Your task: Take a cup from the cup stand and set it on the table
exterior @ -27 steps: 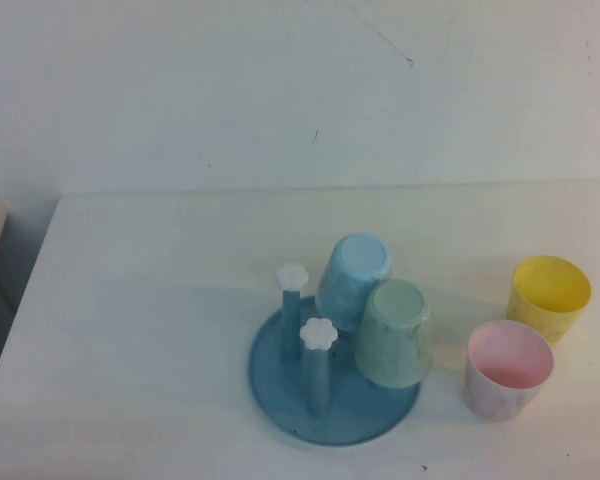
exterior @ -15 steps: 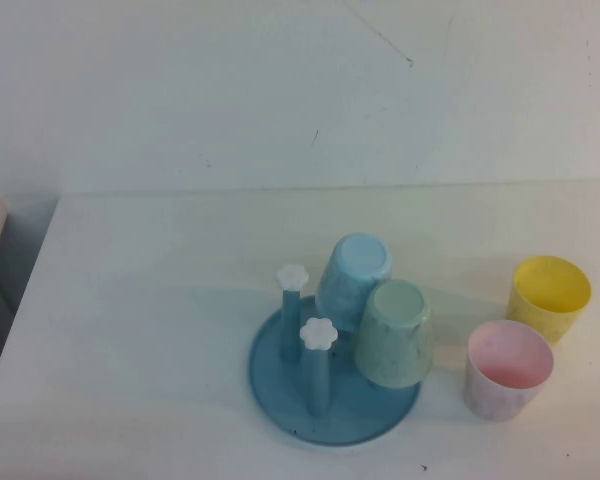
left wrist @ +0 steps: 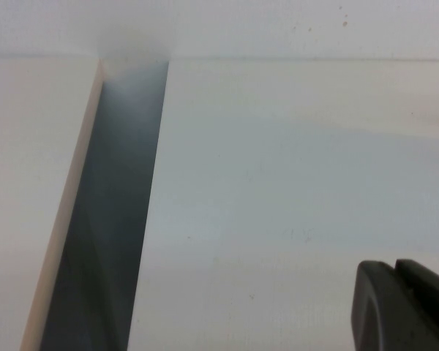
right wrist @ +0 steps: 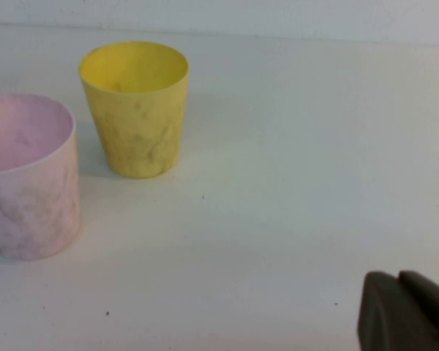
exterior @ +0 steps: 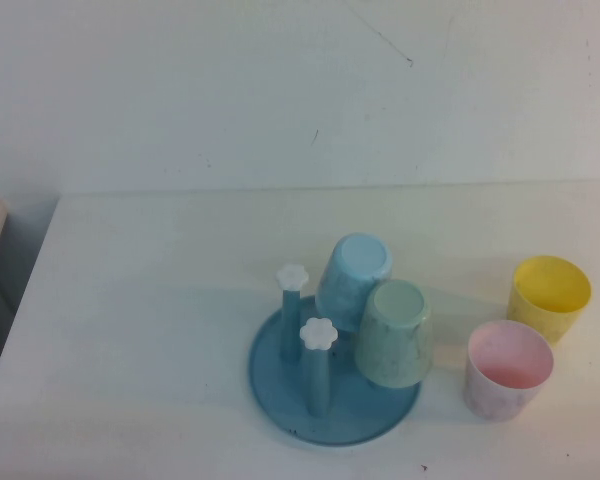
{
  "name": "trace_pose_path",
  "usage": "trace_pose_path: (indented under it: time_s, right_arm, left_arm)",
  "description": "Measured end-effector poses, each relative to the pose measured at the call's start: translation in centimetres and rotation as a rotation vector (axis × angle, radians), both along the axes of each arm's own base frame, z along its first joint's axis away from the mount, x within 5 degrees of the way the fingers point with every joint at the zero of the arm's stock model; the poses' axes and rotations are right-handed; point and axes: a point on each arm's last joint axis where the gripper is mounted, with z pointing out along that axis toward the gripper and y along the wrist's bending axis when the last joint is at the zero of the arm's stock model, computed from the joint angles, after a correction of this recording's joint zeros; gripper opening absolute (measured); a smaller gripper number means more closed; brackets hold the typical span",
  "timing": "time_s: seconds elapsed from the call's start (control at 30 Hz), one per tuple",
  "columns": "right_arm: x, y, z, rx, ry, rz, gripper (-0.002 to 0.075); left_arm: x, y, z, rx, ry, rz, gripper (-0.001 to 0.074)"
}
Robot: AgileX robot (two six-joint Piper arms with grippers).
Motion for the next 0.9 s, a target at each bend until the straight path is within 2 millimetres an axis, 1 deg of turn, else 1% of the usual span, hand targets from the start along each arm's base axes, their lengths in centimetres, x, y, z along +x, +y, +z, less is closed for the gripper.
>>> trace_pose_path:
  time_s: [0.5,0.63,0.7,0.73,0.87,0.9]
  right_arm:
    - [0.0,0.0,0.0,0.0,0.0,0.0,-0.0003]
    - [0.0,0.2,0.0,0.055,-0.002,0.005,-0.0003]
    - [0.0,0.5,0.0,0.153,-0.007,0.005,-0.0003]
    - [0.1,0.8,0.1,0.239,-0.015,0.002,-0.0003]
    - [0.1,2.0,0.5,0.697,-0.022,-0.014,-0.0003]
    - [0.1,2.2,0.7,0.772,-0.026,-0.015,-0.0003]
  left_arm:
    - [0.0,0.0,0.0,0.0,0.0,0.0,-0.0003]
    - [0.0,0.0,0.0,0.0,0.0,0.0,-0.0003]
    - [0.0,0.0,0.0,0.0,0.0,0.0,-0.0003]
    - [0.0,0.0,0.0,0.0,0.0,0.0,-0.0003]
    - [0.0,0.0,0.0,0.0,0.0,0.0,-0.0003]
    - [0.0,0.0,0.0,0.0,0.0,0.0,-0.0003]
